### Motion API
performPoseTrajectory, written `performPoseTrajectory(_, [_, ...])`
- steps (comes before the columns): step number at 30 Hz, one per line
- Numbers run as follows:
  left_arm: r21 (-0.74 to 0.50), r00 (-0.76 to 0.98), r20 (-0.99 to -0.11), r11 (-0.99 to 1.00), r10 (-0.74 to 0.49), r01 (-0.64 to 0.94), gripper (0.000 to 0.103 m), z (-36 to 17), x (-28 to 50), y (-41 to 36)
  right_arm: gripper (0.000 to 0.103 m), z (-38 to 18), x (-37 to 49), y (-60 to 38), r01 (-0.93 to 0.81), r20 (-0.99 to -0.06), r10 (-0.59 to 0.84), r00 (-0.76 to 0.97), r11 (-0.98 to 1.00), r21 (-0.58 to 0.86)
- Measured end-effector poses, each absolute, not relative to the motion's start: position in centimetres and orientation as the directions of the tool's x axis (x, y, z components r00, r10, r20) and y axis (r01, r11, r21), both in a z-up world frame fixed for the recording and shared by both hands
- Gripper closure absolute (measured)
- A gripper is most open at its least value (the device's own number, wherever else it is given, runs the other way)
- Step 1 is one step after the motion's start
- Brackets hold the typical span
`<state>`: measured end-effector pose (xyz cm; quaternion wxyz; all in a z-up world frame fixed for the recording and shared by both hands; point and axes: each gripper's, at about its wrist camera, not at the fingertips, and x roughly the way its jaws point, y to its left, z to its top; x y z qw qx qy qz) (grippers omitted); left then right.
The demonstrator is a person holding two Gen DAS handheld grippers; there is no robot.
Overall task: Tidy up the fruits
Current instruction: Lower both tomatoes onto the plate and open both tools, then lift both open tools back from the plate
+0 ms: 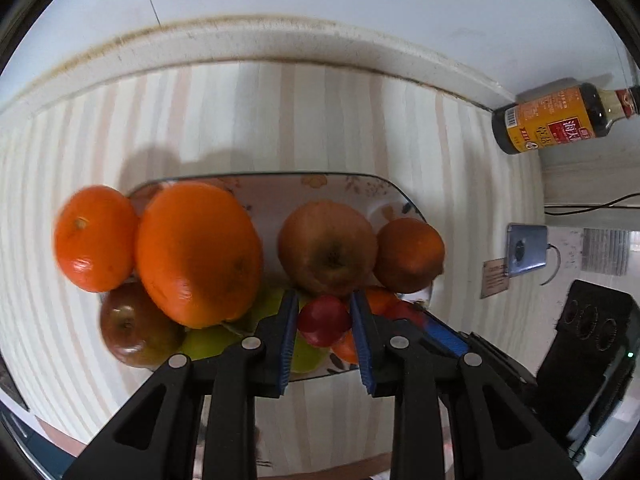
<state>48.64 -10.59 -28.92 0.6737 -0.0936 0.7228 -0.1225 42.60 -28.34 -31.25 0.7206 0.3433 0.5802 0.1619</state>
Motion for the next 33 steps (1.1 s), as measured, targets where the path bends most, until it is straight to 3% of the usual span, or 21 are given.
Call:
performPoseTrajectory(1, [-0.312, -0.084, -0.947, 0.95, -0.309, 0.021, 0.078, -29.1, 48.6, -10.6, 0.061, -31.3, 42.7, -28.4, 0.162, -0.717, 0.641, 0.273, 0.704, 0.691])
performPoseTrajectory(2, [-0.316, -0.092, -0.945, 0.948, -0.314, 0.017, 0.078, -29.3, 48.6, -10.7, 0.048, -31.3, 42.7, -28.5, 0.165, -0.718, 0.639, 0.274, 0.705, 0.69])
performPoseTrajectory(4, [-0.32, -0.097, -0.944, 0.947, -0.316, 0.024, 0.077, -29.4, 48.7, -10.9, 0.037, -31.2, 42.6, -28.8, 0.181, -0.731, 0.622, 0.282, 0.714, 0.677])
performPoseTrajectory(9, [-0.333, -0.086, -0.94, 0.943, -0.33, 0.016, 0.067, -28.6, 48.4, -10.4, 0.033, -30.1, 42.4, -29.5, 0.186, -0.739, 0.601, 0.305, 0.723, 0.665])
performPoseTrajectory(12, [-0.329, -0.04, -0.944, 0.943, -0.328, 0.041, 0.049, -27.1, 47.8, -9.9, 0.021, -28.8, 42.0, -29.5, 0.173, -0.771, 0.551, 0.318, 0.766, 0.619])
performPoseTrajectory(14, [-0.302, 0.006, -0.953, 0.951, -0.303, 0.068, 0.024, -25.7, 47.1, -9.4, 0.015, -27.1, 41.2, -29.5, 0.162, -0.82, 0.469, 0.328, 0.827, 0.538])
performPoseTrajectory(16, [-0.252, 0.06, -0.964, 0.963, -0.258, 0.093, 0.011, -24.2, 46.0, -8.9, 0.009, -25.6, 40.4, -28.9, 0.146, -0.871, 0.361, 0.335, 0.893, 0.426])
performPoseTrajectory(24, [-0.084, 0.249, -0.963, 0.993, -0.103, 0.086, 0.006, -20.3, 39.5, -5.3, 0.005, -20.3, 35.5, -25.3, 0.079, -0.916, 0.068, 0.395, 0.991, 0.108])
performPoseTrajectory(33, [-0.025, 0.391, -0.919, 0.996, -0.056, 0.085, 0.006, -16.2, 31.8, -3.6, 0.004, -16.2, 28.9, -22.8, 0.07, -0.896, 0.047, 0.441, 0.994, 0.086])
